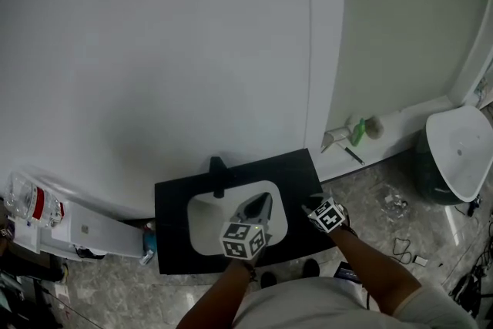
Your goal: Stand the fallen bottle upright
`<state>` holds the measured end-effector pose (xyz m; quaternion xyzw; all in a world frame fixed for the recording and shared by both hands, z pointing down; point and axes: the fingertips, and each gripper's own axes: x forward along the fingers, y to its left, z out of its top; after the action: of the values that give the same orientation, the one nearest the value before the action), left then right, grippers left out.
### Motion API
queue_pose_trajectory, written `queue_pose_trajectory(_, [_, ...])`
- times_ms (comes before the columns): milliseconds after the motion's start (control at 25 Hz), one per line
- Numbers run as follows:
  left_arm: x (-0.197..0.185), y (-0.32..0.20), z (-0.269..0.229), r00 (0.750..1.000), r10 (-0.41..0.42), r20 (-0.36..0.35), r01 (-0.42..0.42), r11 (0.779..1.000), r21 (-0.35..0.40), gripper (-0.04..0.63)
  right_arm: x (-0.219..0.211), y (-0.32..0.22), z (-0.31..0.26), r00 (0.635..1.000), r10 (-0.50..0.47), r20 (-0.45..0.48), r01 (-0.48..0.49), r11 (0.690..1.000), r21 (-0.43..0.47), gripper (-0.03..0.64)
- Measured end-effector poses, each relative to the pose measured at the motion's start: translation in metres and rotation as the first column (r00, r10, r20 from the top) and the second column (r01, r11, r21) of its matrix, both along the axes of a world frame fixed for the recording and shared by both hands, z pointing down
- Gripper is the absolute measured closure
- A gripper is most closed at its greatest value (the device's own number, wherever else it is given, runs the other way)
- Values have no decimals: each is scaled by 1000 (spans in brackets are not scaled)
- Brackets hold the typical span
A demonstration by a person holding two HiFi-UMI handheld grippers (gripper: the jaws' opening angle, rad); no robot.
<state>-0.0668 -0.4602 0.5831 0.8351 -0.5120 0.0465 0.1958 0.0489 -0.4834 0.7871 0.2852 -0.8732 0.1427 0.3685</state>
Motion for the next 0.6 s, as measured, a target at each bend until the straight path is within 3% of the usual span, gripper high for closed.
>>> queue_pose_trajectory(280, [-4,7,-16,1000,28,-1,-28,999,30,588,6,14,-29,999,31,9,-31,999,19,482])
queue_pose_trajectory(440, [-6,4,-27,999,34,-11,-33,998,59,588,18,35,-53,995,101,22,-101,995,26,481])
queue_pose_trajectory(600, [-4,0,-45,999,48,-17,-47,994,96,588,17,43,-96,984,154,87,-161,984,79,480])
